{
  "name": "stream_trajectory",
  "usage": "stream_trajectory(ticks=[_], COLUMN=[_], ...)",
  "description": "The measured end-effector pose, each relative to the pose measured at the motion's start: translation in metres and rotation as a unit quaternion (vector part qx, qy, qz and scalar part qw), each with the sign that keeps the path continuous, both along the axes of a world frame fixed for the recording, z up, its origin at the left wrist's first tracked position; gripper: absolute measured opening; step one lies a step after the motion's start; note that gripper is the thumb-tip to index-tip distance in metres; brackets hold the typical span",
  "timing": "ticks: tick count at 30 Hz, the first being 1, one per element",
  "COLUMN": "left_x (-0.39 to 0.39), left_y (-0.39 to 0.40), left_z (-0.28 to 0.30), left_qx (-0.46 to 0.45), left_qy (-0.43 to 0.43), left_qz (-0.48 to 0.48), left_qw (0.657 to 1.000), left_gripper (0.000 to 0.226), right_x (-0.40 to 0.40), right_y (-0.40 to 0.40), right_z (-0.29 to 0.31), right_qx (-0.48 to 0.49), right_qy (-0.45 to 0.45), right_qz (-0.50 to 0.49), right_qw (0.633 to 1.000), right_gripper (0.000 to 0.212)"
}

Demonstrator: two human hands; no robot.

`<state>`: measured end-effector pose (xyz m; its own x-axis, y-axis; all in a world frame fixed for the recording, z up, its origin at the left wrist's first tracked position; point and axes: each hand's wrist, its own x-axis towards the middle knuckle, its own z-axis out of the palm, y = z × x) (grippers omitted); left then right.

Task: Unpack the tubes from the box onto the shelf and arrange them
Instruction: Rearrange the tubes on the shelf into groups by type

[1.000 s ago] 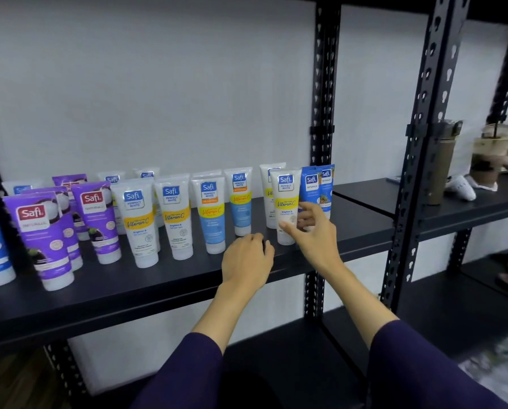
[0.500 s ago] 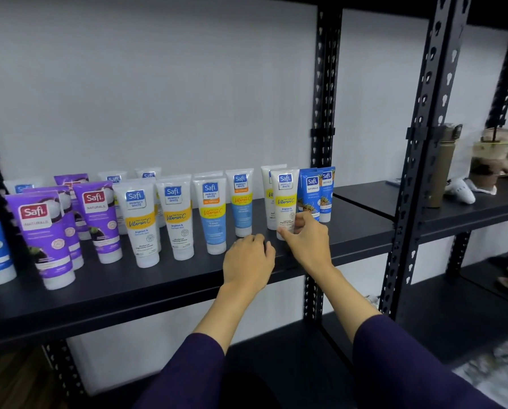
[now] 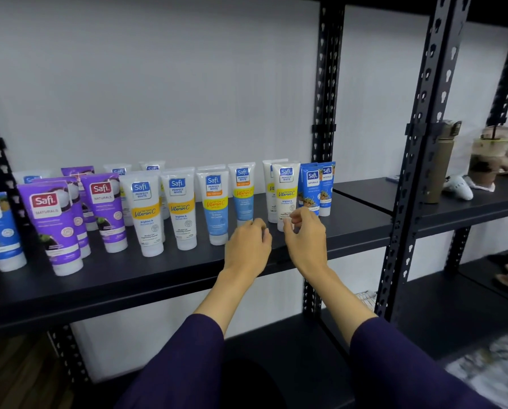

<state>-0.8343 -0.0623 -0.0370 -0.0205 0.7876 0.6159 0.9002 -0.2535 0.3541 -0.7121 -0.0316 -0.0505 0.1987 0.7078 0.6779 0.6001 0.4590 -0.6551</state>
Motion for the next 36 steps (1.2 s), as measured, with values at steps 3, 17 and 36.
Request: stream_trajectory(ticks=[3,17,36], left_x=[-0.005,-0.125,-0.285], left_y=[-0.012,-0.039,0.065], left_z=[0.021,0.184,0.22], left_qx=[0.022,0.074,-0.258], left_qy=[-0.02,0.053,0.188], left_qz=[-0.011,0.129,0.112], left_qw=[1.0,0.987,0.941], left_gripper=[0.02,0.027,0.043], right_x=[-0.011,-0.112,-0.246], right_y=[-0.012,-0.006,0.111], right_z=[0.021,0.169,0.223], right_qx=[0.034,0.085,-0.099], right_qy=[-0.038,-0.164,-0.536], right_qz=[0.018,0.109,0.259], right_qw=[0.999,0.977,0.798], right_gripper=[0.015,0.031,0.052])
